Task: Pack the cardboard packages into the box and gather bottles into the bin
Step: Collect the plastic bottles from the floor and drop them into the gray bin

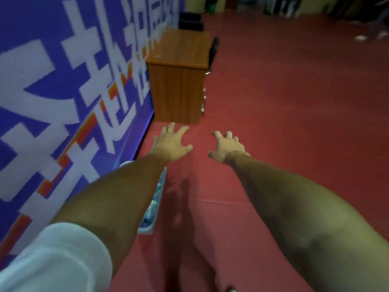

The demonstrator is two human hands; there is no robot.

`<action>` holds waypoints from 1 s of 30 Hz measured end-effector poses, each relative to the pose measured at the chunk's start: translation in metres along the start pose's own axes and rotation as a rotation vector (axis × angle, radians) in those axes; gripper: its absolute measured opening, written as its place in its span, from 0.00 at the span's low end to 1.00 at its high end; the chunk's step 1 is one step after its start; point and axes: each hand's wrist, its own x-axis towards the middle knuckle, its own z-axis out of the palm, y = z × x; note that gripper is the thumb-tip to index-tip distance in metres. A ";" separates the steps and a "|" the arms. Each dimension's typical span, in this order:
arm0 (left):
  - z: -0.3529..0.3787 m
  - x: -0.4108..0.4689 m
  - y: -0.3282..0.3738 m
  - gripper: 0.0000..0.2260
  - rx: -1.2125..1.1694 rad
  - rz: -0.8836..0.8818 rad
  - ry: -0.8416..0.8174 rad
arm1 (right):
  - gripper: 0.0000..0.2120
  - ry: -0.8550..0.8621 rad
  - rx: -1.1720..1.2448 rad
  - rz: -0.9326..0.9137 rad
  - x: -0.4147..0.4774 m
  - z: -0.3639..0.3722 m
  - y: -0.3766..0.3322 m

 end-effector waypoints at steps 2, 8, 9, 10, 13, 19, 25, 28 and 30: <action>0.004 0.007 0.048 0.30 0.005 0.091 -0.027 | 0.37 0.034 0.029 0.086 -0.013 -0.013 0.045; 0.039 0.009 0.204 0.30 0.022 0.340 -0.081 | 0.37 0.102 0.077 0.336 -0.068 -0.041 0.194; 0.047 0.006 0.233 0.30 0.021 0.375 -0.092 | 0.37 0.111 0.082 0.374 -0.079 -0.044 0.221; 0.055 0.002 0.261 0.30 0.022 0.409 -0.101 | 0.37 0.117 0.086 0.410 -0.091 -0.047 0.248; 0.082 -0.014 0.346 0.30 0.035 0.504 -0.126 | 0.36 0.135 0.101 0.490 -0.128 -0.054 0.331; 0.143 -0.051 0.510 0.30 0.020 0.658 -0.192 | 0.38 0.153 0.122 0.666 -0.209 -0.062 0.489; 0.197 -0.092 0.658 0.30 0.027 0.855 -0.274 | 0.39 0.170 0.163 0.870 -0.293 -0.061 0.612; 0.224 -0.108 0.722 0.29 0.052 0.965 -0.298 | 0.37 0.188 0.175 0.979 -0.324 -0.060 0.663; 0.243 -0.115 0.761 0.29 0.060 1.023 -0.317 | 0.35 0.199 0.163 1.041 -0.338 -0.059 0.694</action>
